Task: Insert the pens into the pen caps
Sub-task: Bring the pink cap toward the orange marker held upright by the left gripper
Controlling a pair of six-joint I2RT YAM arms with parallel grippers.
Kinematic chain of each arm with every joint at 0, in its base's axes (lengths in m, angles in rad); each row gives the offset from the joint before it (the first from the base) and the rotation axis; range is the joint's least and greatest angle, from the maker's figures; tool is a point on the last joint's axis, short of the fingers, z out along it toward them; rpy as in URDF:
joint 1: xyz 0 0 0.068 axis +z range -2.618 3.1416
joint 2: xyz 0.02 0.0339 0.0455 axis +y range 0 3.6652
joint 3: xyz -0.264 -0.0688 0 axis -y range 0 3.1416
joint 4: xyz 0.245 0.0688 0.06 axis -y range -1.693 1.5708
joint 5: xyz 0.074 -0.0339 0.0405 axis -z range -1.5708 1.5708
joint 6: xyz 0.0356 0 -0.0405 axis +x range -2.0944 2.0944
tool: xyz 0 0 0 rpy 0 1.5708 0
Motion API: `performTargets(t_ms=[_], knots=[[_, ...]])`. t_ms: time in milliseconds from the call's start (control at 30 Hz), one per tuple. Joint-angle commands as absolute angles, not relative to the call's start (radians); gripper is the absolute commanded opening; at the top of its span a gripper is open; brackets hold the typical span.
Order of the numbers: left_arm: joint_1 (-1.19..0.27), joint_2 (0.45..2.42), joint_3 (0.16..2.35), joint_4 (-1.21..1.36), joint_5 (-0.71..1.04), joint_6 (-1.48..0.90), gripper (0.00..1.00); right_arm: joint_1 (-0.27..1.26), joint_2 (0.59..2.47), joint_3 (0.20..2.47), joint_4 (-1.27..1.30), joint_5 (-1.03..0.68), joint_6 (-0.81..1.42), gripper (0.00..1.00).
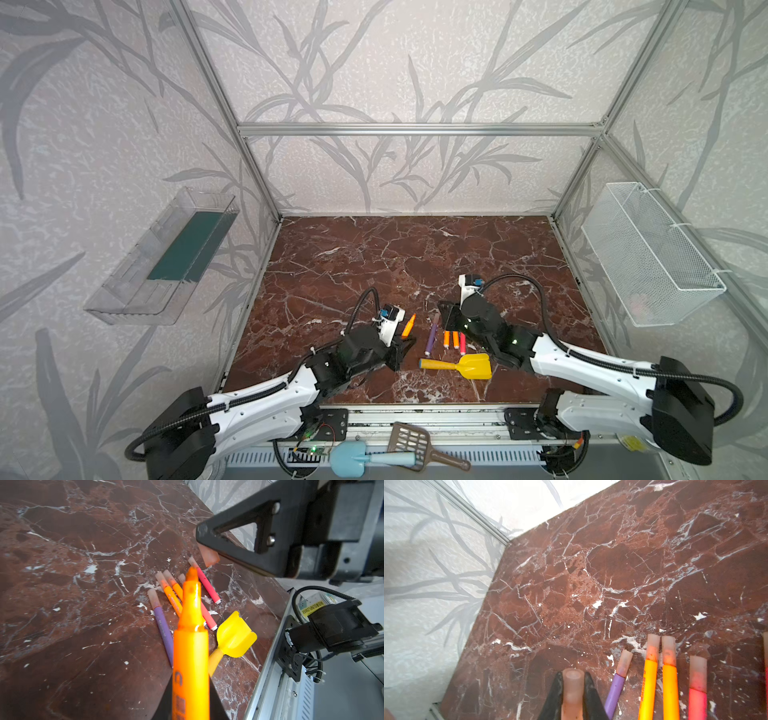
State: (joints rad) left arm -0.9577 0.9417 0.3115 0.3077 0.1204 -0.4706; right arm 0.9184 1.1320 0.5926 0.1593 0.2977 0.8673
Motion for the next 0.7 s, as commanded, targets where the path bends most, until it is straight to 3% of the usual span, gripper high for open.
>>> performTargets(t_ms=[0, 200, 667], knots=[[-0.998, 0.971, 0.342, 0.421, 0.094, -0.461, 0.0, 0.912, 1.075, 0.513, 0.392, 0.263, 0.937, 0.05], [-1.044, 1.048, 0.334, 0.551, 0.095, -0.482, 0.0, 0.913, 1.047, 0.469, 0.498, 0.201, 0.963, 0.03], [-1.064, 1.118, 0.362, 0.558, 0.009, -0.505, 0.0, 0.935, 1.083, 0.47, 0.596, 0.166, 0.989, 0.0]])
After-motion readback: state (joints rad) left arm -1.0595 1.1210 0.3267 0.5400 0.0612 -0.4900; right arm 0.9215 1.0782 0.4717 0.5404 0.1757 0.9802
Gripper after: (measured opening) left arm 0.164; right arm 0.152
